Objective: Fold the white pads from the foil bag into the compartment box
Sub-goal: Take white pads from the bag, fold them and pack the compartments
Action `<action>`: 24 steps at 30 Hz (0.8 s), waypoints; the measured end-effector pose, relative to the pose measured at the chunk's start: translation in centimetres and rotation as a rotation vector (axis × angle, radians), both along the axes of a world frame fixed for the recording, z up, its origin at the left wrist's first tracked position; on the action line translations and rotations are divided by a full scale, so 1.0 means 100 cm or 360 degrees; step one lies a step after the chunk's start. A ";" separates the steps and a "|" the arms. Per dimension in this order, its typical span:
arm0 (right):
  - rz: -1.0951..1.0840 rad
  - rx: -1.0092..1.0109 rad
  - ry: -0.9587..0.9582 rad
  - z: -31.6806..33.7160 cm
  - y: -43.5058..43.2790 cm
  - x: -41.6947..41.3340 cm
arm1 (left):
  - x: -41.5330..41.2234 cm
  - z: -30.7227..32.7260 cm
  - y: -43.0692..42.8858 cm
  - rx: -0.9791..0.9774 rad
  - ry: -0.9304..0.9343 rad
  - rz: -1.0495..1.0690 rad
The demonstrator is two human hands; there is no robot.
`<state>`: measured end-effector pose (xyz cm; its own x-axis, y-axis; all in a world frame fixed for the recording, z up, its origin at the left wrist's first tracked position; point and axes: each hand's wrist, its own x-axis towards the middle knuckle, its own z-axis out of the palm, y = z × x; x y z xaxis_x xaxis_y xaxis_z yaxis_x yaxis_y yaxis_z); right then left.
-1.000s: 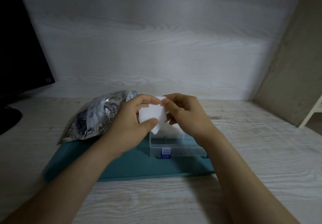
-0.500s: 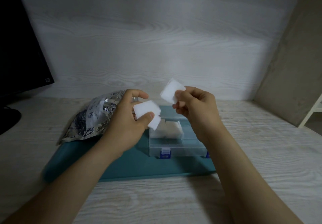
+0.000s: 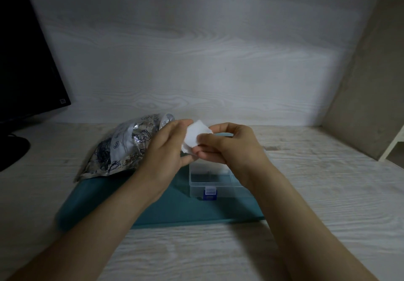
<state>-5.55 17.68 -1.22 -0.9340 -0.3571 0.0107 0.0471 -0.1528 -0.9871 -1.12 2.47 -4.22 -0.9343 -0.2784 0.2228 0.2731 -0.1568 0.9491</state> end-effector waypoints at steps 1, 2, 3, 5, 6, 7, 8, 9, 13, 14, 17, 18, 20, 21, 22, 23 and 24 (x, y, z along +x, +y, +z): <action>0.0011 0.0011 0.0010 0.000 -0.001 0.001 | 0.001 0.000 0.000 -0.0102 0.0015 0.0010; 0.0026 0.0036 0.0024 0.000 -0.002 0.002 | 0.001 -0.002 0.000 -0.0198 0.0027 0.0031; 0.0031 0.0087 0.0051 0.000 -0.002 0.003 | 0.000 -0.004 0.000 -0.0254 0.0036 0.0057; -0.0031 0.0247 0.0147 0.000 -0.002 0.002 | -0.002 -0.007 -0.002 -0.0278 0.0058 0.0114; -0.0105 0.0322 0.0200 0.000 -0.002 0.000 | -0.003 -0.007 -0.003 -0.0272 0.0074 0.0139; -0.0180 0.0373 0.0234 -0.001 -0.002 -0.002 | -0.004 -0.006 -0.004 -0.0262 0.0089 0.0160; -0.0224 0.0404 0.0248 -0.001 0.000 -0.003 | -0.005 -0.006 -0.004 -0.0249 0.0109 0.0170; -0.0219 0.0439 0.0253 -0.001 0.000 -0.004 | -0.006 -0.006 -0.005 -0.0232 0.0131 0.0173; 0.0056 0.0386 0.0279 -0.005 0.000 -0.004 | -0.006 -0.007 -0.007 -0.0238 0.0193 0.0163; 0.0096 0.0316 0.0275 -0.006 0.000 -0.004 | -0.005 -0.007 -0.007 -0.0247 0.0197 0.0149; 0.0117 0.0186 0.0267 -0.009 -0.001 -0.006 | -0.003 -0.004 -0.007 -0.0278 0.0218 0.0157; 0.0064 0.0164 0.0246 -0.009 -0.001 -0.008 | -0.003 -0.002 -0.007 -0.0294 0.0230 0.0199; -0.0125 0.0102 0.0191 -0.008 -0.001 -0.011 | -0.002 0.001 -0.009 -0.0308 0.0250 0.0301; -0.0233 0.0073 0.0202 -0.007 0.000 -0.013 | -0.002 0.002 -0.010 -0.0287 0.0255 0.0335; -0.0328 0.0043 0.0248 -0.006 0.002 -0.014 | -0.002 0.003 -0.009 -0.0236 0.0253 0.0340; -0.0386 0.0002 0.0307 -0.004 0.004 -0.015 | -0.001 0.003 -0.009 -0.0178 0.0238 0.0321; -0.0400 -0.0045 0.0369 -0.003 0.006 -0.016 | -0.001 0.004 -0.009 -0.0139 0.0216 0.0293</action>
